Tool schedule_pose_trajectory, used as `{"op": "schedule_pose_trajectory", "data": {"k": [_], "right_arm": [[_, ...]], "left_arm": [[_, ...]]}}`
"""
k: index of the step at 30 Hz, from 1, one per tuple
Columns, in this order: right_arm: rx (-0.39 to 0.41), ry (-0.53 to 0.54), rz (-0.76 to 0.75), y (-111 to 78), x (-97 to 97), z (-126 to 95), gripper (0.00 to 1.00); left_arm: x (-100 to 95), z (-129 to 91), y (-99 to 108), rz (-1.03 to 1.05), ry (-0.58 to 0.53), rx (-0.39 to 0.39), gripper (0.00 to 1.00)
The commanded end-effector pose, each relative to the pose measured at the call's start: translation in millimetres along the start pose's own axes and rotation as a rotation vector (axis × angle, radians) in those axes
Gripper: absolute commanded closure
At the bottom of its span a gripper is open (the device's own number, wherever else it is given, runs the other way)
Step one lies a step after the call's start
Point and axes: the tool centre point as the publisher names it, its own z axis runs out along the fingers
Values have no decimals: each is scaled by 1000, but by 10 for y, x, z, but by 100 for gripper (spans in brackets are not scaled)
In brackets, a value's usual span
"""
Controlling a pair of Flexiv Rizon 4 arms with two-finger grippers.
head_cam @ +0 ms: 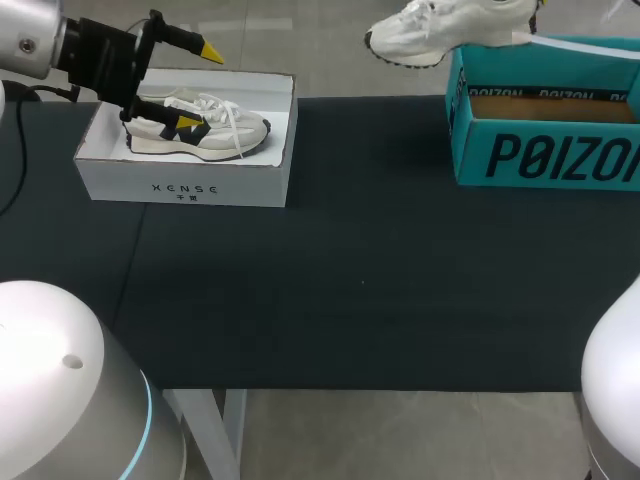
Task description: Take the shoe out of the shoebox, open the shoe tongue, remove and reinsert the insole, then place the shoe into the shoebox
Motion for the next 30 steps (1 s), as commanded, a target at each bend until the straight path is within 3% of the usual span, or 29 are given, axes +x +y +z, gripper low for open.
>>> {"op": "schedule_pose_trajectory", "data": {"k": [1, 6, 11, 16, 30], "right_arm": [[97, 122, 122, 79, -276, 78, 100], [69, 95, 188, 38, -596, 181, 100], [12, 9, 194, -22, -776, 241, 100], [-82, -89, 143, -53, -882, 253, 100], [-65, -116, 188, -9, -931, 261, 100]], "left_arm": [[0, -4, -5, 0, 3, -1, 0], [0, -4, -5, 0, 3, -1, 0], [0, -4, -5, 0, 3, -1, 0], [0, -4, -5, 0, 3, -1, 0], [0, -4, -5, 0, 3, -1, 0]]}}
